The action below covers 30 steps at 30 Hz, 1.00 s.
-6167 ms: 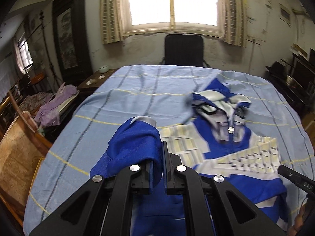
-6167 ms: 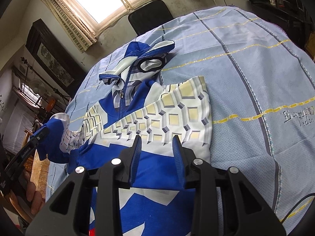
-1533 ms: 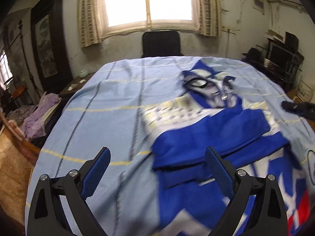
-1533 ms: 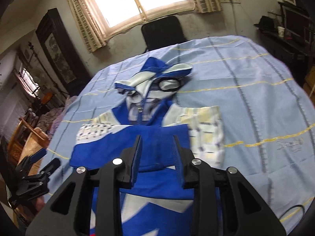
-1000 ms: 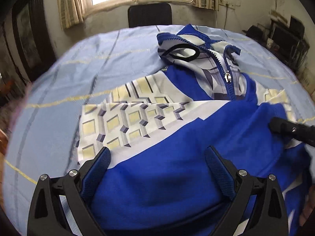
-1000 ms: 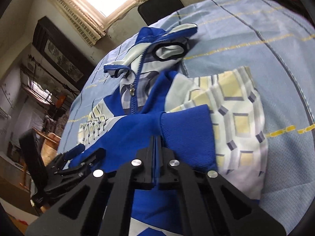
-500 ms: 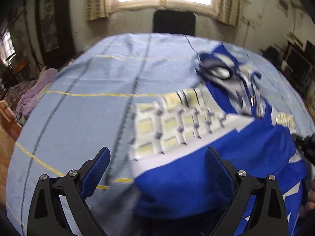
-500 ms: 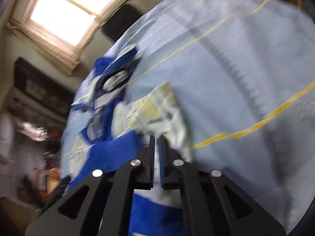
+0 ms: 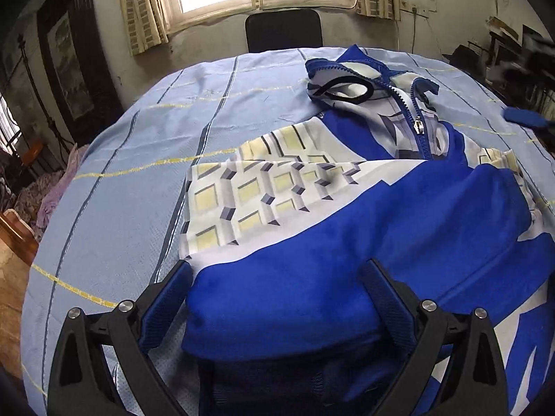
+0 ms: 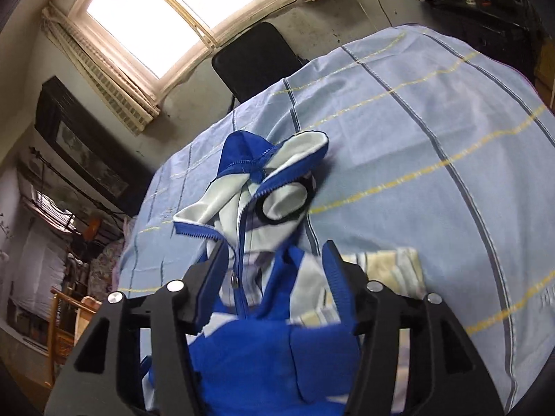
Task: Fold large clothes
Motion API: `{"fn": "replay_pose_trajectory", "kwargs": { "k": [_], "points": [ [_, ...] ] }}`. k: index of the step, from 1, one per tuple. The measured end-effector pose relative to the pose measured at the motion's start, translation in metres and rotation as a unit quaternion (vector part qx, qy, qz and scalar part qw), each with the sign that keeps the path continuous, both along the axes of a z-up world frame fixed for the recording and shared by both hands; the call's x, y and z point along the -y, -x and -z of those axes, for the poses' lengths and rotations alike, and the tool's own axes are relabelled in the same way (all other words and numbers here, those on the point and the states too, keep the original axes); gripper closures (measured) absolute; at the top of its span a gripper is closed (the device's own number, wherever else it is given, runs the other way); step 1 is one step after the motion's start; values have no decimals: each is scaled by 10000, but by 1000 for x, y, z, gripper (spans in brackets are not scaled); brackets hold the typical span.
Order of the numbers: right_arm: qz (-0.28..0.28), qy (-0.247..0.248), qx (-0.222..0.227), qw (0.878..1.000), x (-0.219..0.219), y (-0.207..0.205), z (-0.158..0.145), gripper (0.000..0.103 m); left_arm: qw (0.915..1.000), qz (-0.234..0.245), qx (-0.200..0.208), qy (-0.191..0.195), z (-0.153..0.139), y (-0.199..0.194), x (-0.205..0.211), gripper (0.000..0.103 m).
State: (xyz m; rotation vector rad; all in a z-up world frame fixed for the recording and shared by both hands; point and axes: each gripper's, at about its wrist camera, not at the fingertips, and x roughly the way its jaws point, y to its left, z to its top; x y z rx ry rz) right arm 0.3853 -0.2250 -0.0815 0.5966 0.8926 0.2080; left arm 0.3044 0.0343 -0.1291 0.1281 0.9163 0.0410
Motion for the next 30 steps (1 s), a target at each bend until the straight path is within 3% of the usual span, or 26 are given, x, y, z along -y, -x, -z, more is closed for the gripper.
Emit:
{"fn": "replay_pose_trajectory", "kwargs": {
  "k": [5,7,16,17,18,20,24,30],
  "points": [
    [87,261,-143,9995,-17,-46,17,34,9998,-110,-51,130,1,-3,-6,3],
    [143,246,-226,9993,-21,-60,26,34,9999,-131,-37,90,0,-3,-4,3],
    [807,-415,-709,9934,-4,-117,68,33,9995,-218,-76,199,0,-10,-5,3],
    [831,-350,-665,9937,-4,-120,66,45,9995,-215,-79,204,0,-11,-6,3],
    [763,-244,-638,9947,-5,-122,63,68,9995,-218,-81,209,0,-11,-5,3],
    [605,41,-550,9966,-10,-125,54,92,9995,-211,-88,227,0,-12,-5,3],
    [160,628,104,9978,-23,-105,13,95,9987,-276,-12,427,-6,-12,-13,3],
    [-554,895,983,9896,-38,-35,-51,96,9947,-595,184,822,-19,-14,-40,3]
  ]
}}
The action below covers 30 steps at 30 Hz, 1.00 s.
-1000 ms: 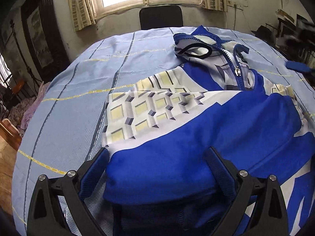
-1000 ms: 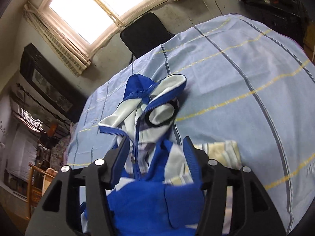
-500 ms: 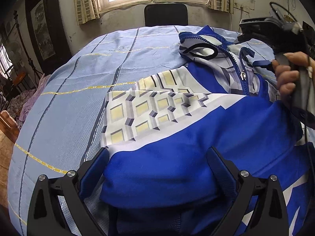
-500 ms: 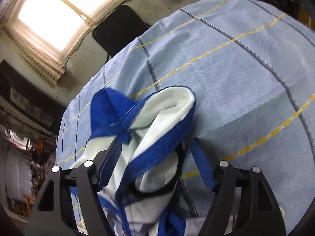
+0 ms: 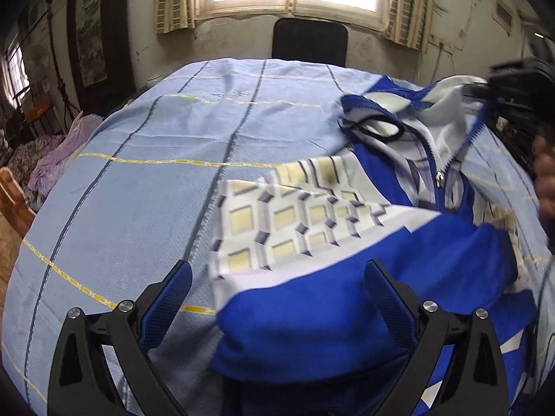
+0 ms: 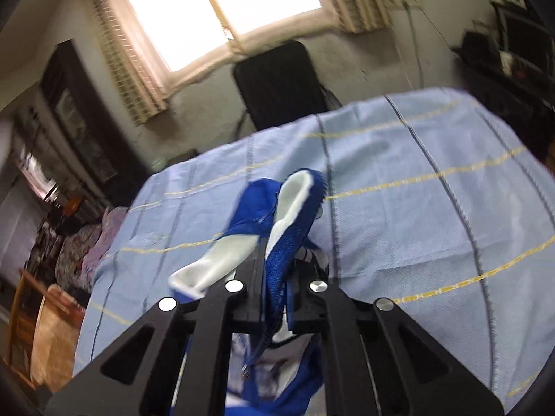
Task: Fold large clothes
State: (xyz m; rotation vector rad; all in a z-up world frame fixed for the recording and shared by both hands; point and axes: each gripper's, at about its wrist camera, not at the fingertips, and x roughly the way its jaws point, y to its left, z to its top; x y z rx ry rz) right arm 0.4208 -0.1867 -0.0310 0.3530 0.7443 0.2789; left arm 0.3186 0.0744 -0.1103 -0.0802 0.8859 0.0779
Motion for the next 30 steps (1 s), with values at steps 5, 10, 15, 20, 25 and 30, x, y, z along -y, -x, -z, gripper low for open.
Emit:
{"fn": "replay_pose_trajectory", "kwargs": {
  "k": [5,10,15,20,25,30],
  "points": [
    [-769,510,473,9946,-26,83,-27,96,9996,-151,171,151,-9,6,-14,3],
    [-1485,935,480,9833,-40,172,-5,96,9981,-253,517,236,-26,20,-24,3],
    [-1862,1264,-291,9739,-33,233,56,87,9960,-253,683,511,-36,30,-33,3],
    [-1515,934,-489,9828,6,256,60,48,9974,-157,497,495,-28,31,-26,3],
    [-866,32,-278,9958,46,232,29,33,9987,-18,487,159,-24,33,-10,3],
    [-79,-688,-636,9956,65,167,34,33,9988,67,477,50,-22,33,-5,3]
  ]
}}
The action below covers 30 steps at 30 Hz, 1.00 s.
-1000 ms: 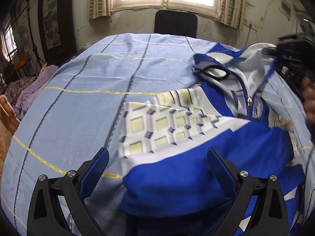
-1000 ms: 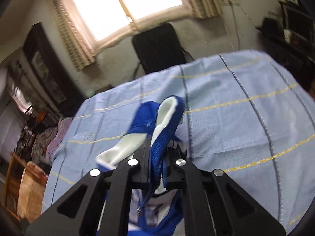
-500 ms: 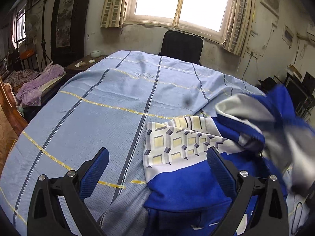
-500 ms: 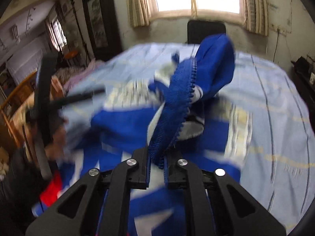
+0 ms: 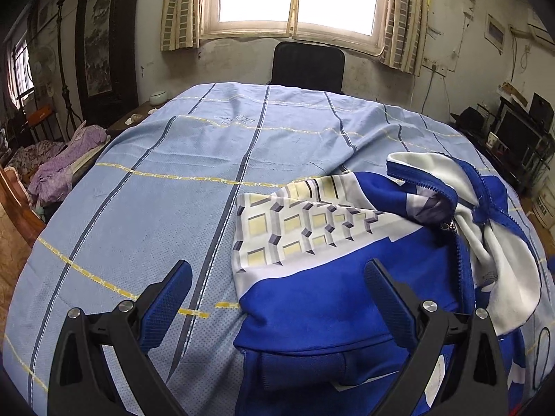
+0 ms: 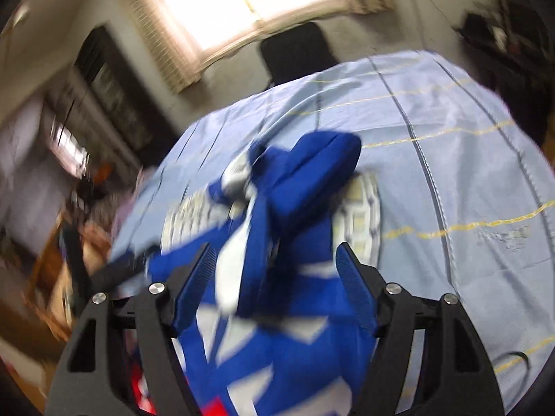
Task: Fold large clothes
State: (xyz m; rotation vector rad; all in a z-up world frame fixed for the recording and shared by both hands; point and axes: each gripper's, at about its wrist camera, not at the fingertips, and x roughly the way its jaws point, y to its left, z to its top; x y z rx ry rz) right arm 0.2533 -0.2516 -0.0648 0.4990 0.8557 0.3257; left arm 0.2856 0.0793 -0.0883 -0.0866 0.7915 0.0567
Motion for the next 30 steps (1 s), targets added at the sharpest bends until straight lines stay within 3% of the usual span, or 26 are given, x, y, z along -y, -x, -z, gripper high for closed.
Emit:
{"fn": "replay_pose_trajectory", "kwargs": {
  "k": [8,10,11,14,17,19,26,30],
  "points": [
    [612,-414,-711,9947,-3,-86,39,35,9999,112,-53,93,0,-4,1,3],
    [435,-364,-669,9961,-11,-98,42,71,9999,111,-39,79,-1,-4,1,3],
    [275,-220,-631,9974,-18,-102,39,95,9999,102,-34,88,-1,-4,0,3],
    [-79,601,79,9981,-45,-91,12,96,9998,47,16,201,-6,-4,-6,3],
    [-804,1223,1109,9830,-76,-53,-25,96,9990,-17,103,446,-15,-1,-18,3],
    [-1176,1428,1449,9720,-90,-30,-39,96,9976,-4,182,670,-22,2,-25,3],
    [-2042,1645,1911,9459,-110,53,-52,98,9842,486,304,1675,-36,30,-35,3],
    [-2440,1627,1962,9357,-115,92,-41,100,9820,546,264,1789,-35,54,-34,3]
  ]
}}
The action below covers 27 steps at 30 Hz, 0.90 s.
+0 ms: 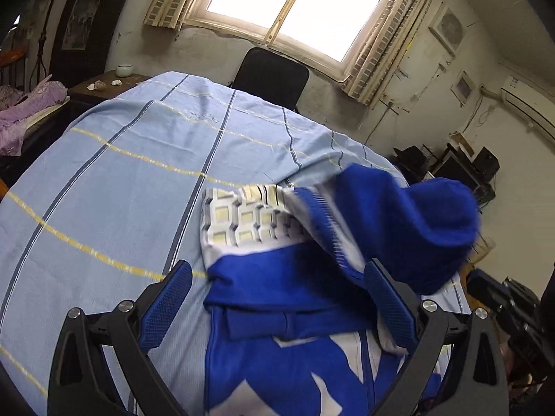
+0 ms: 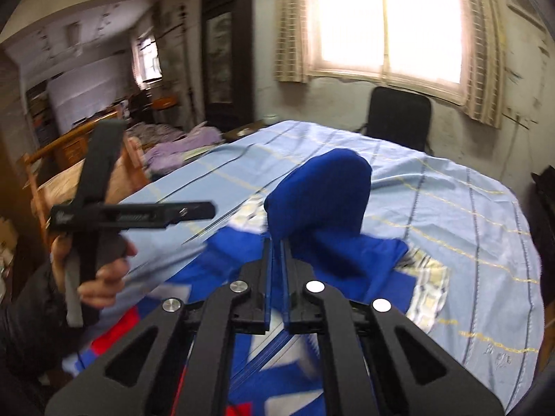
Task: Fold large clothes
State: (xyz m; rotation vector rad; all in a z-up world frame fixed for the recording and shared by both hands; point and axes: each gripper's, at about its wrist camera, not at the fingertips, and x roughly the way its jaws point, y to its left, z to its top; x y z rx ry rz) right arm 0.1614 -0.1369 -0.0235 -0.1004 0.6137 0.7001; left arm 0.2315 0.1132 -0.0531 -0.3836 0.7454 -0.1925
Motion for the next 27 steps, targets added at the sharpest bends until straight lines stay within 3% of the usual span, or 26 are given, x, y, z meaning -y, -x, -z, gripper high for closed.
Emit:
{"fn": "replay_pose_trajectory", "kwargs": {
  "k": [2,3,4,5,6,7,10,13,17,18,19,20,21,22,23,27],
  "points": [
    [-30,137,2,9999,-4,15,8,99,10000,-22,40,-76,-1,12,-1,3],
    [-21,130,-12,9999,-4,19,12,89,9999,-44,54,-100,-2,16,-1,3],
    [-9,120,-35,9999,-2,21,17,80,9999,-34,64,-120,-4,18,-1,3],
    [84,171,0,9998,1,24,23,53,9999,-18,61,-152,-5,18,0,3],
    [191,225,83,9995,0,28,26,37,9998,-21,32,-205,-6,17,2,3],
    [271,280,151,9991,1,31,32,35,9997,-17,-3,-236,-6,15,5,3],
    [313,501,16,9983,0,34,48,35,9987,207,-154,-431,-1,5,21,3],
    [448,749,-70,9962,0,28,64,35,9936,135,-440,-1029,15,-15,36,3],
    [563,848,-340,9942,-1,6,82,35,9927,134,-810,-888,36,-40,35,7],
    [590,895,-352,9936,-2,3,84,45,9927,166,-813,-872,37,-44,37,8],
    [624,963,-375,9927,-3,-1,87,56,9923,205,-818,-904,38,-47,39,18],
    [672,1040,-461,9912,-3,-5,90,85,9916,234,-841,-959,39,-50,41,32],
    [749,1024,-555,9904,1,-10,90,92,9906,288,-864,-1015,40,-53,43,41],
    [831,979,-520,9904,5,-11,87,92,9904,413,-891,-973,40,-55,45,80],
    [919,977,-407,9901,12,-10,82,93,9898,580,-969,-865,39,-57,46,96],
    [1166,854,-59,9895,41,-4,56,93,9931,694,-577,-750,4,-38,49,96]
  ]
}}
